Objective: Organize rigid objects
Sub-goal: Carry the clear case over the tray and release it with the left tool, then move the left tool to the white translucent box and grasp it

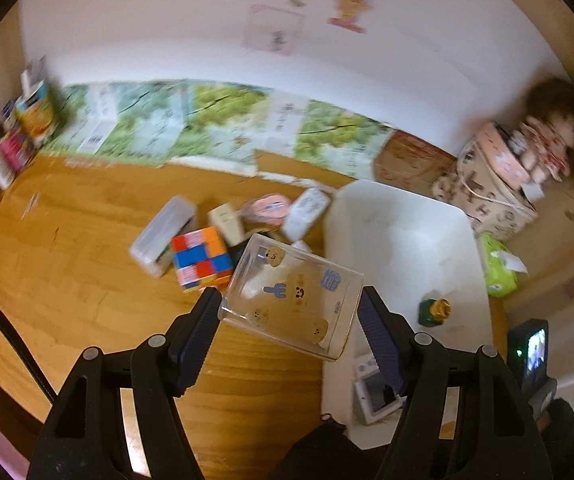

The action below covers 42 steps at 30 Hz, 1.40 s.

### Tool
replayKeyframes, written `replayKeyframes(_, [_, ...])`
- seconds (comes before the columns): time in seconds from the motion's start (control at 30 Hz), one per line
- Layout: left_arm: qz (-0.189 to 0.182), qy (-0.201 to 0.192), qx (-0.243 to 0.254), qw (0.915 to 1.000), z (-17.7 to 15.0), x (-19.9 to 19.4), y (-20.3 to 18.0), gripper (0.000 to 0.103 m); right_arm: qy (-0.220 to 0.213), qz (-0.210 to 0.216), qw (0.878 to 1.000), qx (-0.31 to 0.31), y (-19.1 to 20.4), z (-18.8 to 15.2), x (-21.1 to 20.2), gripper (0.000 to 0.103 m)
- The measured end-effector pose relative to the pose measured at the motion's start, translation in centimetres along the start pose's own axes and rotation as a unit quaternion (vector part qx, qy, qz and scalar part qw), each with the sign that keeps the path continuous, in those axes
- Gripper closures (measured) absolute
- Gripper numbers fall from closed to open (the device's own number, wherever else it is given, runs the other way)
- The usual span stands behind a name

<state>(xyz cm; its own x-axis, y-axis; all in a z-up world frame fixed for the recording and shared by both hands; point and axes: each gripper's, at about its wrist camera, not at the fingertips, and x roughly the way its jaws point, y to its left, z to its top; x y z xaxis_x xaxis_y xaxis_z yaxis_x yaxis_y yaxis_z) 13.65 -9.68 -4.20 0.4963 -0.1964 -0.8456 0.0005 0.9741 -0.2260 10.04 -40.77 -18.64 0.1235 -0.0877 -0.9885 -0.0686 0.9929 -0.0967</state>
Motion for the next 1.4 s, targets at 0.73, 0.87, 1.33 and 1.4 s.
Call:
replayKeyframes(0.73, [-0.105, 0.088, 0.168, 0.9762, -2.0, 3.3, -12.5, 0.030, -0.001, 0.007, 1.000, 0.005, -0.9, 0.5, -0.9, 0.090])
replayKeyframes(0.87, [-0.112, 0.094, 0.167, 0.9751, -2.5, 3.4, -12.7, 0.030, 0.000, 0.004, 1.000, 0.002, -0.6, 0.5, -0.8, 0.090])
replayKeyframes(1.33, [-0.086, 0.043, 0.094, 0.9909, -1.0, 2.4, -8.9, 0.019, 0.007, -0.001, 1.000, -0.001, -0.1, 0.5, 0.0, 0.090])
replayKeyframes(1.4, [-0.081, 0.038, 0.080, 0.9928, -0.6, 2.4, -8.0, 0.019, 0.009, -0.003, 1.000, -0.003, 0.1, 0.6, 0.1, 0.090])
